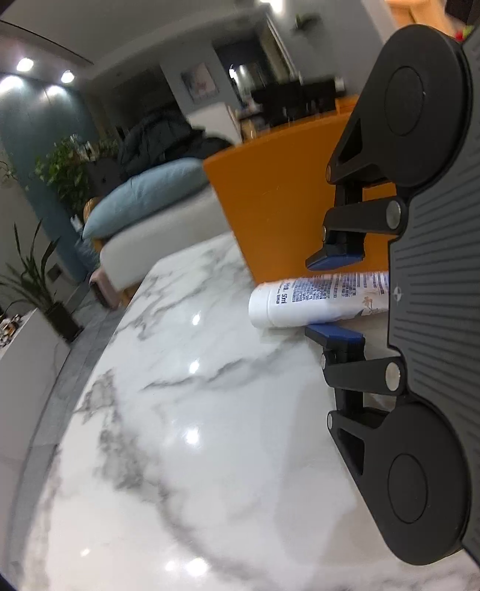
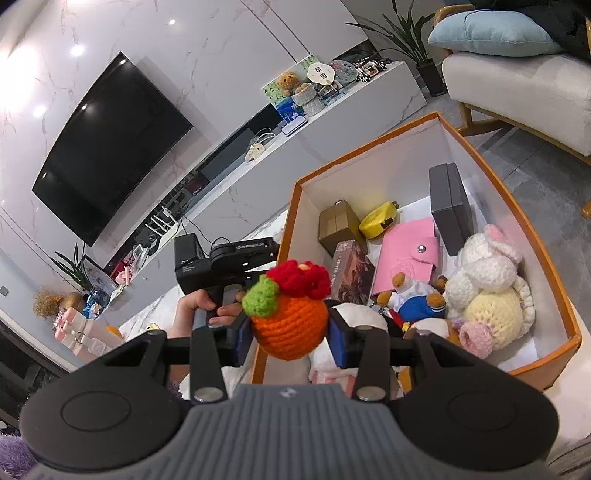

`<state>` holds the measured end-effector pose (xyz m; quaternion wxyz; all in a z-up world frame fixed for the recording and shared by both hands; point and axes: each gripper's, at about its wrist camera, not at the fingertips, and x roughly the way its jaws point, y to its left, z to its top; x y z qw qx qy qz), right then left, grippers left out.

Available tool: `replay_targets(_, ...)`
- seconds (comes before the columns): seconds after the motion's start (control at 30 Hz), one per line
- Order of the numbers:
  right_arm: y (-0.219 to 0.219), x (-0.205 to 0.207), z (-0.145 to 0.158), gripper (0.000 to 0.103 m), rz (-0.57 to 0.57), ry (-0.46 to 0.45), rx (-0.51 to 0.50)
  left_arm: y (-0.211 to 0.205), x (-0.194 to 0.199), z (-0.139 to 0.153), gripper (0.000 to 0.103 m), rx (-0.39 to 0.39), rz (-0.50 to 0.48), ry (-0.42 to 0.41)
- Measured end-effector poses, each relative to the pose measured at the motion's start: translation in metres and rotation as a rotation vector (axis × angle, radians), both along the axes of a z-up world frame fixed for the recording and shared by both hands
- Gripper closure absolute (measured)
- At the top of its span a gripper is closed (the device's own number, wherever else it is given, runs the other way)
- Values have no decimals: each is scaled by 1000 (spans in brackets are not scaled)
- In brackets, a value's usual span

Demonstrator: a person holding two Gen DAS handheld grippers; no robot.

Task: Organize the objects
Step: 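Hold the orange toy above the box with the right while the left grasps the white lotion tube, then lower the orange toy into the orange box and open the right gripper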

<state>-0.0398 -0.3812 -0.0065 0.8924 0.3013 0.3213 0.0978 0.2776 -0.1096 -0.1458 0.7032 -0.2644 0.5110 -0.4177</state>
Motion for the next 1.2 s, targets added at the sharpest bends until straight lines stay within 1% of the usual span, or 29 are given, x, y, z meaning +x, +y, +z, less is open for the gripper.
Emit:
replay_targets(0.1, 1, 1, 0, 59, -1, 3, 3, 6, 2, -5, 59, -116, 12, 64)
replay_targets(0.13, 2, 1, 0, 59, 0, 3, 2, 5, 3, -6, 59, -123, 15, 74)
replay_targets(0.17, 2, 1, 0, 59, 1, 2, 3, 1, 4, -5, 59, -98, 12, 73)
replay_targets(0.23, 4, 1, 1, 59, 2, 1, 2, -14, 3, -4, 60, 11, -32, 42)
replay_targets(0.27, 4, 1, 1, 59, 1, 0, 2, -21, 1, -2, 66, 48, -47, 5)
replay_targets(0.3, 3, 1, 1, 59, -1, -1, 2, -26, -2, 1, 67, 80, -48, -29)
replay_targets(0.33, 3, 1, 1, 59, -4, -1, 3, -29, -3, 4, 69, 95, -48, -37)
replay_targets(0.4, 2, 0, 1, 59, -10, -2, 7, -31, 0, 4, 71, 101, -34, -21)
replay_targets(0.43, 3, 0, 1, 59, -10, -2, 8, -32, 0, 4, 75, 112, -24, -23)
replay_targets(0.5, 2, 0, 1, 59, -5, -3, 7, -35, -3, 6, 77, 134, -26, -57)
replay_targets(0.6, 2, 0, 2, 59, -6, -6, 11, -38, -13, 12, 78, 168, -27, -105)
replay_targets(0.67, 2, 0, 2, 59, -8, -6, 10, -38, -21, 20, 78, 211, -14, -158)
replay_targets(0.73, 2, 1, 1, 59, -7, -3, 9, -39, -32, 34, 78, 269, 8, -236)
replay_targets(0.8, 4, 1, 0, 59, -5, 0, 1, -44, -41, 46, 78, 356, 16, -299)
replay_targets(0.9, 8, 2, 0, 59, 1, -2, -6, -48, -59, 63, 78, 491, 75, -399)
replay_targets(1.07, 13, 2, 1, 59, -14, 2, -24, -49, -91, 87, 78, 606, 113, -469)
replay_targets(1.2, 16, 2, 4, 59, -29, -7, -38, -49, -126, 104, 78, 708, 134, -554)
